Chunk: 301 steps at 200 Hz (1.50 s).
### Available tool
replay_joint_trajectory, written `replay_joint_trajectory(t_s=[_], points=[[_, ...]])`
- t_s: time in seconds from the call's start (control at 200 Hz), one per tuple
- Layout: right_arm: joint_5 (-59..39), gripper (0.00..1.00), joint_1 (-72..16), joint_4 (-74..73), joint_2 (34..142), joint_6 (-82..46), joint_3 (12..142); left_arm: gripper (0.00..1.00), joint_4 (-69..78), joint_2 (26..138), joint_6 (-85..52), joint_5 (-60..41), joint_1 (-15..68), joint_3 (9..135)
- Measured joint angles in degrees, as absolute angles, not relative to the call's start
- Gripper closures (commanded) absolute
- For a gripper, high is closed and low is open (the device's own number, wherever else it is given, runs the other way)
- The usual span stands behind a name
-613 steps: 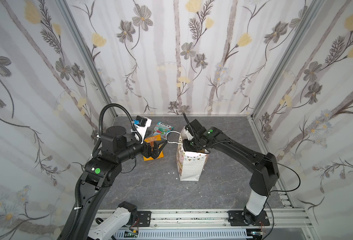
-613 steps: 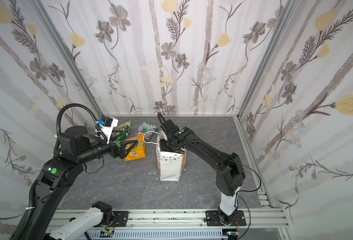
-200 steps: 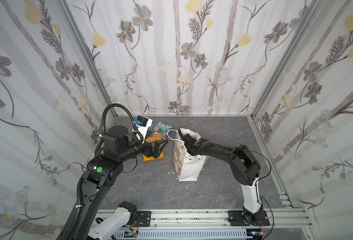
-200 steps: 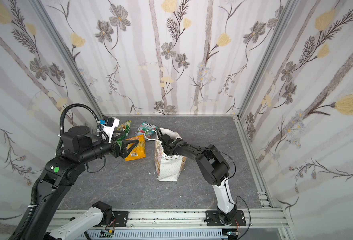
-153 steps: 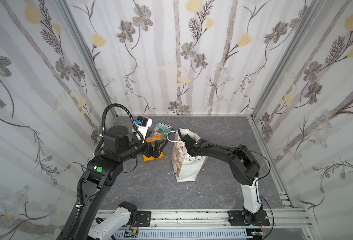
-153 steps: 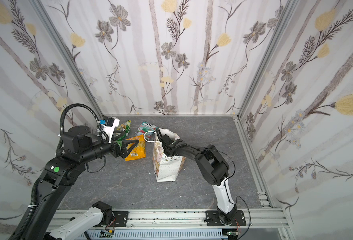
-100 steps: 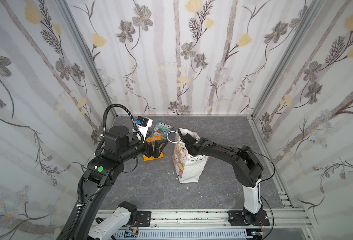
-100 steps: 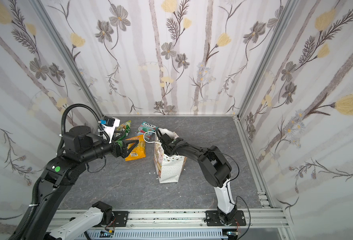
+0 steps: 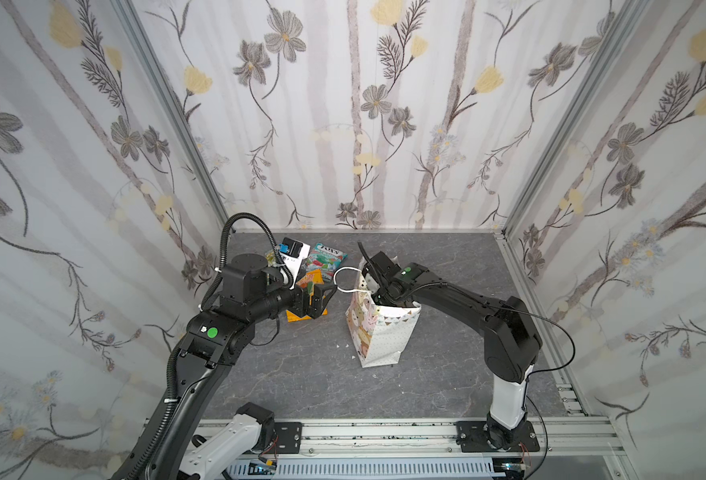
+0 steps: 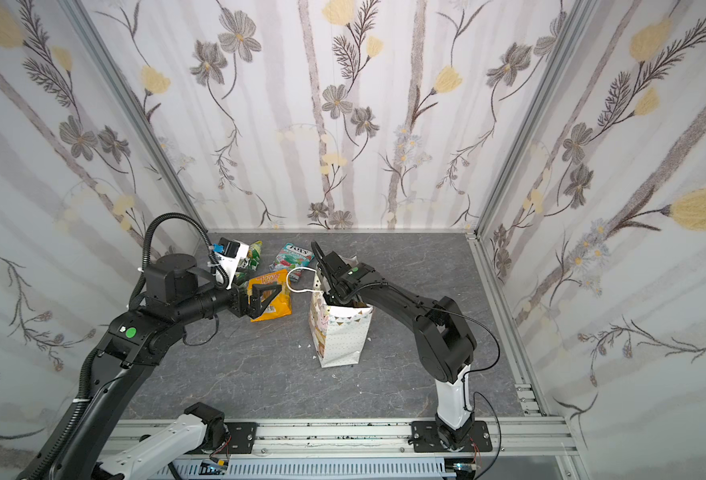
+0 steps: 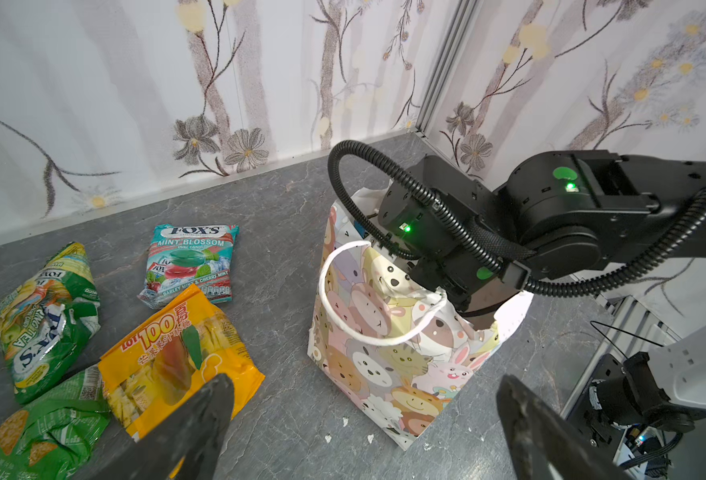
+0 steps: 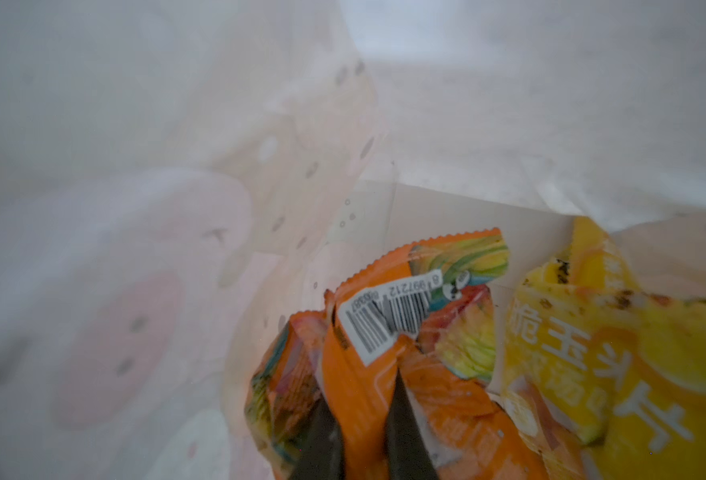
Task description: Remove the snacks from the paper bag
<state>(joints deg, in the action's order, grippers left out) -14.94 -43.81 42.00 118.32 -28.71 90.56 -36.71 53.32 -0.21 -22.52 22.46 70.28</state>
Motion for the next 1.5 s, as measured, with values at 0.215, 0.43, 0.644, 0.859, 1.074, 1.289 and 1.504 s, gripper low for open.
replay_joint_trajectory(t_s=[0.215, 0.43, 0.644, 0.859, 1.074, 1.289, 1.504], points=[[-14.11, 1.00, -43.48, 43.86, 116.66, -28.91, 93.58, 0.00, -36.64, 53.71, -0.51, -22.52, 22.46, 69.82], [-12.88, 1.00, -43.09, 45.76, 116.16, -28.88, 96.44, 0.00, -36.21, 54.04, -1.43, -22.52, 22.46, 69.01], [-11.60, 1.00, -43.05, 46.83, 115.42, -28.86, 98.13, 0.00, -33.63, 55.18, -3.77, -23.75, 22.44, 66.61], [-11.57, 1.00, -43.05, 47.81, 115.37, -28.86, 98.15, 0.01, -20.40, 57.91, -16.21, -32.69, 23.07, 59.77], [-11.35, 1.00, -43.05, 48.56, 114.19, -28.86, 99.46, 0.01, -15.22, 61.23, -20.38, -33.93, 26.50, 59.00], [-9.91, 1.00, -43.05, 49.01, 113.12, -28.88, 100.64, 0.01, -17.72, 61.63, -18.17, -30.94, 26.79, 59.90], [-9.02, 1.00, -43.00, 49.15, 112.07, -28.88, 102.45, 0.00, -19.99, 61.45, -16.75, -28.51, 26.81, 60.34]])
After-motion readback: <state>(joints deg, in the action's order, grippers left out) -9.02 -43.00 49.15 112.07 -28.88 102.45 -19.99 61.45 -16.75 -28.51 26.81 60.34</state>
